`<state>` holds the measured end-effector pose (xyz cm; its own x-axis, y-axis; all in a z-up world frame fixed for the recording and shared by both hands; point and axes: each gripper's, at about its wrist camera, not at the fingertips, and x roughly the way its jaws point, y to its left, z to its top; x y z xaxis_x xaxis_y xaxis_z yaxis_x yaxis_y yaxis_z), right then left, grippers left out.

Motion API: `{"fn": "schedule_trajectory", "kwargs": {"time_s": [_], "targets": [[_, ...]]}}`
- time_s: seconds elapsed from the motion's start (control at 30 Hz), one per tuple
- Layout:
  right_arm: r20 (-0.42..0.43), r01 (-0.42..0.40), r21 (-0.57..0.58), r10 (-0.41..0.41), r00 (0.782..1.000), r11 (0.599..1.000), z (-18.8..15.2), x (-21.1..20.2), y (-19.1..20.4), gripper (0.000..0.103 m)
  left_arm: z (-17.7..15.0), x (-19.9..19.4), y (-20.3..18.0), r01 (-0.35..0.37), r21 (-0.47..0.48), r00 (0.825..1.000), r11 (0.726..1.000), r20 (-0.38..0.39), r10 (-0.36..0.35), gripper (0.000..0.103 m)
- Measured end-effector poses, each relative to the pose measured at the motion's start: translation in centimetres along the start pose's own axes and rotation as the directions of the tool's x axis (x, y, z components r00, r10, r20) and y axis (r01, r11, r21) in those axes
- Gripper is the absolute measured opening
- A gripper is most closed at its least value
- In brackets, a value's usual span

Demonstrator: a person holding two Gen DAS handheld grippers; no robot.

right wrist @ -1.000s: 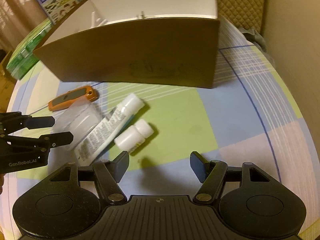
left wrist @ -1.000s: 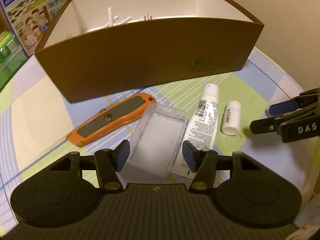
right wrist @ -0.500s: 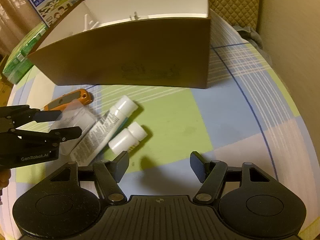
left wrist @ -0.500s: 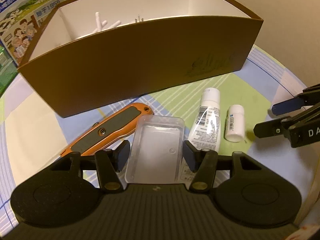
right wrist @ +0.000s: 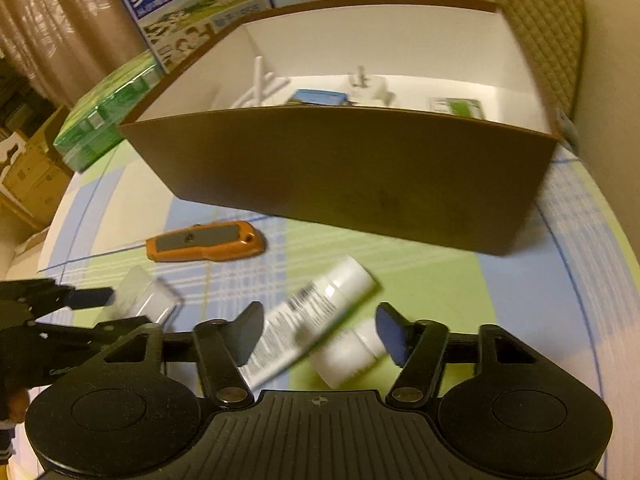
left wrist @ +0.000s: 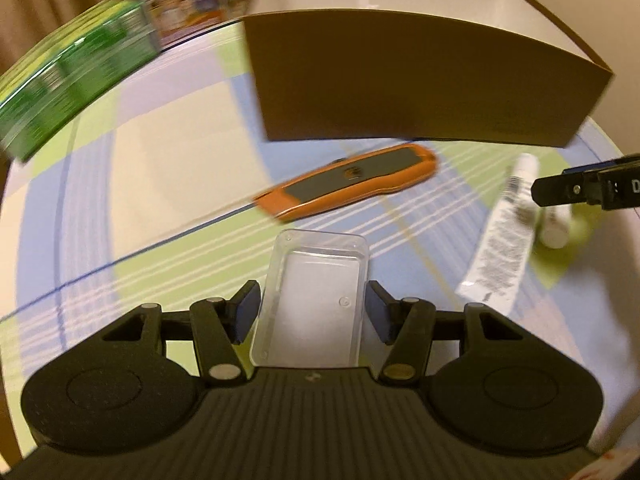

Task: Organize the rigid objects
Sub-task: 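Lower the left gripper onto the clear plastic tray and grasp it, then grasp the white lotion tube with the right gripper while the left holds the tray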

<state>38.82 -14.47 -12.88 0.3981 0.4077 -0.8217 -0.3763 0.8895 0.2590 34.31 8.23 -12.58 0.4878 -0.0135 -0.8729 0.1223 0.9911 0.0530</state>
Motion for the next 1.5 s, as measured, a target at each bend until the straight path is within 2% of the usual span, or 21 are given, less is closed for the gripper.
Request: {"fn": "schedule_trajectory", "kwargs": {"time_s": [0.2,0.3,0.43,0.57,0.67,0.87,1.07,1.13,1.27,1.37,1.5], "targets": [[-0.080,0.069,0.058,-0.065,0.995,0.996,0.6,2.9,0.4,0.049,-1.1,-1.0,1.8,-0.046,-0.074,0.999,0.996,-0.004,0.046,0.054],[-0.102,0.056,0.108,-0.045,0.994,0.993,0.8,3.9,0.1,0.048,-1.6,-1.4,2.3,-0.052,-0.101,0.999,0.993,-0.005,0.052,0.054],[-0.088,0.050,0.096,-0.042,0.995,0.994,1.2,4.9,0.7,0.048,-2.1,-1.5,2.5,-0.062,-0.120,0.998,0.991,-0.014,0.061,0.054],[-0.066,0.089,0.033,-0.086,0.994,0.996,1.6,5.6,2.2,0.045,-2.6,-1.6,2.7,-0.070,-0.136,0.997,0.988,-0.020,0.068,0.054],[-0.040,0.099,-0.065,-0.102,0.994,0.993,1.4,6.2,3.5,0.042,-2.7,-1.5,2.5,-0.067,-0.139,0.998,0.988,-0.019,0.065,0.054],[-0.034,0.046,-0.315,-0.060,0.998,0.948,-0.6,5.6,5.4,0.039,-3.0,-1.6,2.3,-0.059,-0.139,0.998,0.989,-0.019,0.057,0.054],[-0.099,-0.080,-0.470,0.038,0.994,0.879,-3.0,4.2,5.9,0.040,-3.3,-1.8,1.5,-0.039,-0.143,0.999,0.989,-0.025,0.036,0.054],[-0.105,-0.078,-0.446,0.034,0.994,0.891,-3.4,4.0,5.9,0.040,-3.3,-1.9,1.2,-0.039,-0.139,0.999,0.990,-0.025,0.036,0.054],[-0.109,-0.050,-0.296,0.019,0.994,0.954,-3.3,4.2,5.4,0.039,-3.1,-1.8,0.9,-0.040,-0.142,0.999,0.989,-0.025,0.036,0.054],[-0.100,-0.022,-0.270,-0.005,0.995,0.963,-3.1,4.0,5.7,0.036,-3.0,-1.7,0.6,-0.044,-0.134,0.999,0.990,-0.023,0.042,0.054],[-0.091,-0.041,-0.257,0.018,0.996,0.966,-3.0,3.7,5.6,0.031,-3.1,-1.7,0.5,-0.039,-0.132,0.999,0.991,-0.022,0.037,0.054]]}}
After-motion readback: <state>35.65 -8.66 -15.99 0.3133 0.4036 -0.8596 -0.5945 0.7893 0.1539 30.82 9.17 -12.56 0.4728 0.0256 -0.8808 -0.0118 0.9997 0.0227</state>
